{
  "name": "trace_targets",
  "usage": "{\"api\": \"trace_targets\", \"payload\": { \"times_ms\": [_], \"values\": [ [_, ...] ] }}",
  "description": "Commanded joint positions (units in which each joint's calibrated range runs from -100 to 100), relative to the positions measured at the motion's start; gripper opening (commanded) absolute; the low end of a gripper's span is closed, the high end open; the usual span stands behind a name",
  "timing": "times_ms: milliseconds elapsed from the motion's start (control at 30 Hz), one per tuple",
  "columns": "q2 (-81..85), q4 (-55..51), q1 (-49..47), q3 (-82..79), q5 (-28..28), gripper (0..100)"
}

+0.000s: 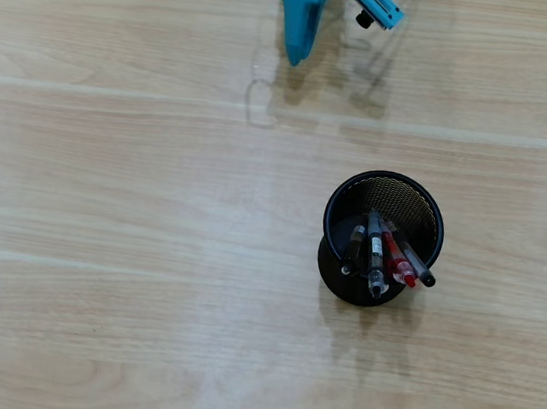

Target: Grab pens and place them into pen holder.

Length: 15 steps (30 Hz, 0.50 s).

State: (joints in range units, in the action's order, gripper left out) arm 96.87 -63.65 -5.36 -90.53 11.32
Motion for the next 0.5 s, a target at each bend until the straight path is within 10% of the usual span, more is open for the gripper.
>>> {"api": "trace_targets", "payload": {
  "times_ms": [0, 467],
  "values": [
    [3.1, -9.6, 1.1, -2.4, -4.3, 10],
    [2.5, -10.6, 0.4, -2.0, -10.2, 2]
  ]
}}
